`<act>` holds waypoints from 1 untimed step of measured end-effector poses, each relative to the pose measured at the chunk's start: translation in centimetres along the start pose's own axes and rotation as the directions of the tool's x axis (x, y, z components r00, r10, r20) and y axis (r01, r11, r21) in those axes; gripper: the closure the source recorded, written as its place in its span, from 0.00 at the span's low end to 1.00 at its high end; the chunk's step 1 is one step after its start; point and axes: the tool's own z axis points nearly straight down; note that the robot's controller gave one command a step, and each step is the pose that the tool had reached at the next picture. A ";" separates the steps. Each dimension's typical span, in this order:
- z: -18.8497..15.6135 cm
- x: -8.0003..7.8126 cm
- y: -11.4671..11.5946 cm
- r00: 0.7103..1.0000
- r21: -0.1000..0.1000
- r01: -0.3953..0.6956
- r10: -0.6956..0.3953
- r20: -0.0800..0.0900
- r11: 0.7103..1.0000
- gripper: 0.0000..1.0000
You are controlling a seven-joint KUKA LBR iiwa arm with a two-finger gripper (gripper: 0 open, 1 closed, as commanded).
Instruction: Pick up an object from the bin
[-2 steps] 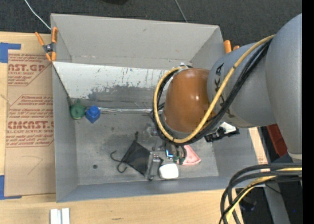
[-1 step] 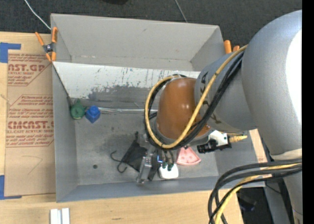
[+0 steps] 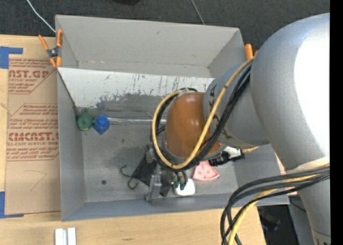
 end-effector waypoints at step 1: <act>0.1 -0.2 -0.3 0.986 0.003 -0.166 0.166 -0.016 0.986 1.00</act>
Offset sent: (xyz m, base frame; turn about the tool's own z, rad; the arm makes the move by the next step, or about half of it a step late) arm 0.0000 0.0000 0.0000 0.0000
